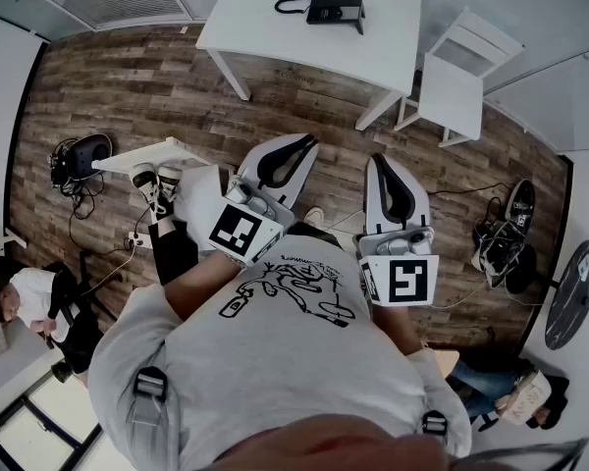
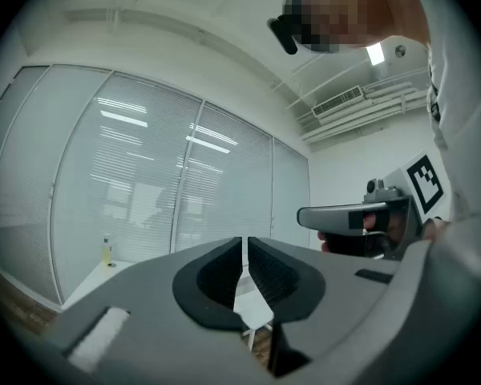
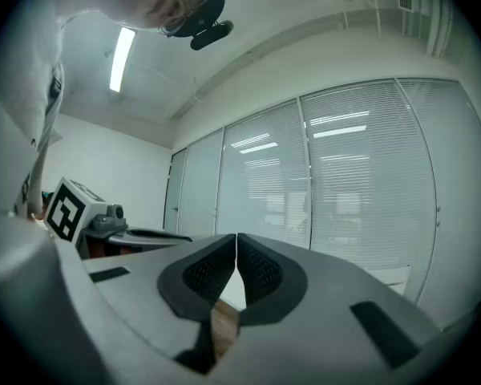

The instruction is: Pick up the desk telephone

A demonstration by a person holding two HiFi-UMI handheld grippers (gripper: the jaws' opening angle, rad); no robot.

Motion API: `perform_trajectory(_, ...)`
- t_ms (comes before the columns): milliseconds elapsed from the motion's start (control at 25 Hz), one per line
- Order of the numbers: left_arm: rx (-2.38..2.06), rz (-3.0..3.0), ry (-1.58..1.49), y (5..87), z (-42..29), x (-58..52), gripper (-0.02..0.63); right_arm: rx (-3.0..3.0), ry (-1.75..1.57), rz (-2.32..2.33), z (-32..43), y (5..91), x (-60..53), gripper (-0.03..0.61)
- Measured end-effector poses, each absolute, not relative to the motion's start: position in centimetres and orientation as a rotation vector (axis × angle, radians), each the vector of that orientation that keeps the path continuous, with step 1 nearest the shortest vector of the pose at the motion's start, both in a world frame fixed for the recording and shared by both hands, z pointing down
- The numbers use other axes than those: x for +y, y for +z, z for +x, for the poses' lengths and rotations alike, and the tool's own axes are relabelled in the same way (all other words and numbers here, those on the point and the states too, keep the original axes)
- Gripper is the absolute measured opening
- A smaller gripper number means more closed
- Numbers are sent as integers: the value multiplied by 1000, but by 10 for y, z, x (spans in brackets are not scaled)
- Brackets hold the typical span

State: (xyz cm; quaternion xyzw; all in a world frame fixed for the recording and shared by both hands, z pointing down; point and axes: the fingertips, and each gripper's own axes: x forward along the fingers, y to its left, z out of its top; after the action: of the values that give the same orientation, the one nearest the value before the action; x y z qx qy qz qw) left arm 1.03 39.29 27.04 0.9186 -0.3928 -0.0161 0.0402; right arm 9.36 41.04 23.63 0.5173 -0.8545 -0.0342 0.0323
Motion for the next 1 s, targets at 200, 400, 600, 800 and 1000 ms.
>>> perform_trajectory(200,-1213,2812,-33,274,35,388,21,-2671,-101,1552,113,240,409,9)
perform_trajectory(400,-1224,2795,-38,278,55,380,21,-2669,-68,1570,138,244,397,9)
perform_trajectory(600,-1224,2775,-25,285,63,363,21,-2671,-45,1535,145,250,379,9)
perform_trajectory(800,-1232,2758,-35,287,50,332,21,-2677,-31,1504,130,253,346,9)
perform_trajectory(1000,-1241,2748,-60,288,20,287,21,-2677,-74,1501,100,248,304,9)
